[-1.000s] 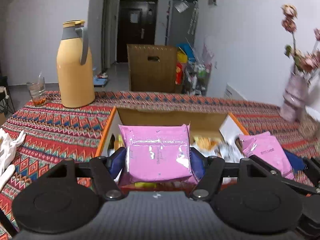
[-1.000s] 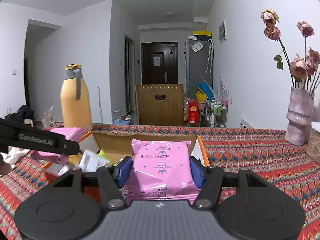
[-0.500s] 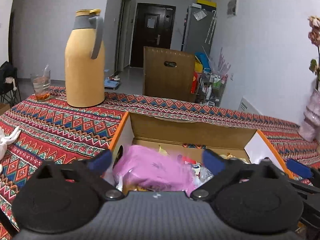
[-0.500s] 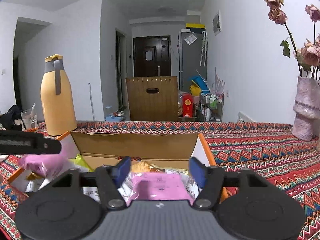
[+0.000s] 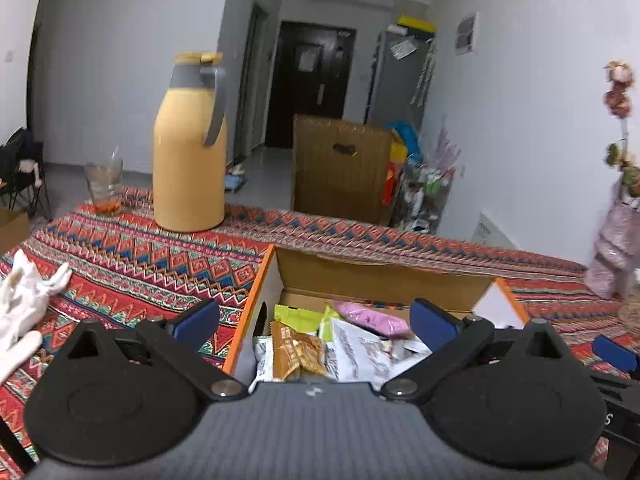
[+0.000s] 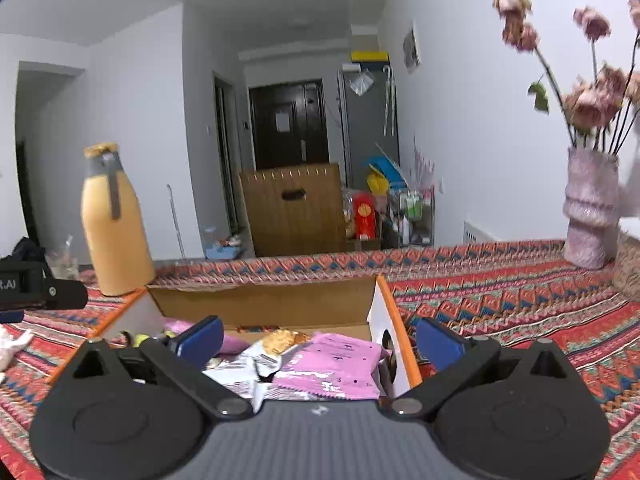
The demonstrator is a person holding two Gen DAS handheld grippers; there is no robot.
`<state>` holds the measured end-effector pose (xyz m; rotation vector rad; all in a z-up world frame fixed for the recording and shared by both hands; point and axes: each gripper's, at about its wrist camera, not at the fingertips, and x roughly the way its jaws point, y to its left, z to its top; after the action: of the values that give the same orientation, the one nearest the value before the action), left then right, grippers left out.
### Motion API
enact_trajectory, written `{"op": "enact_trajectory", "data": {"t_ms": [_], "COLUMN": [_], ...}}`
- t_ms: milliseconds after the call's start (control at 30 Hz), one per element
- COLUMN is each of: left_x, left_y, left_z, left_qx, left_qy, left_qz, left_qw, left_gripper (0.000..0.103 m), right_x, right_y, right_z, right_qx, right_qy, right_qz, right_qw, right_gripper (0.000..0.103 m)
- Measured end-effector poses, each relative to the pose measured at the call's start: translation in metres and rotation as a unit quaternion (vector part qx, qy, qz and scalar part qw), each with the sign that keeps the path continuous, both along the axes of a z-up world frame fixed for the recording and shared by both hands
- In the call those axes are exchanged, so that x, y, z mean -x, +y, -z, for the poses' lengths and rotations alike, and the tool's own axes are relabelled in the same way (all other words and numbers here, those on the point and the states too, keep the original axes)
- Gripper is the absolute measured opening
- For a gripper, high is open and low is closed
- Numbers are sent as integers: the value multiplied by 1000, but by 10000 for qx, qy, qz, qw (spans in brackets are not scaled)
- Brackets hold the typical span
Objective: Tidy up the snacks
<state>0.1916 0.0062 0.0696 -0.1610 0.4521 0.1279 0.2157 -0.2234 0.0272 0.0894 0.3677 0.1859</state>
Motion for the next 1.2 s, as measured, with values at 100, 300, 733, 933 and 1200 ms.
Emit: {"op": "enact_trajectory", "data": {"t_ms": [100,300,733,933,1200], "left_x": [30,85,157,168,171], "left_y": [-4,-7,-5,-6,-5], "left_z": [-5,1,46,57,63], "left_qx": [-129,-244,-134,-113,-52], "left_qy": [-101,-84,399,551,654], "left_qz": [157,445,862,987,1028], "left_qw": [9997,9987,9954,9935,9925], "left_gripper": [103,103,103,103,103], "right_x": [30,97,169,180,185], "right_y": [-4,-15,-23,-26,-26], "right_z": [-11,-18,10,25,32], "right_qx": [-60,-79,21,30,77], "right_qy": [-101,-189,277,501,636], "right_qz": [-131,-247,-315,-218,-215], "right_qw": [9998,9995,9991,9985,9977], "right_gripper": [103,103,103,103,103]}}
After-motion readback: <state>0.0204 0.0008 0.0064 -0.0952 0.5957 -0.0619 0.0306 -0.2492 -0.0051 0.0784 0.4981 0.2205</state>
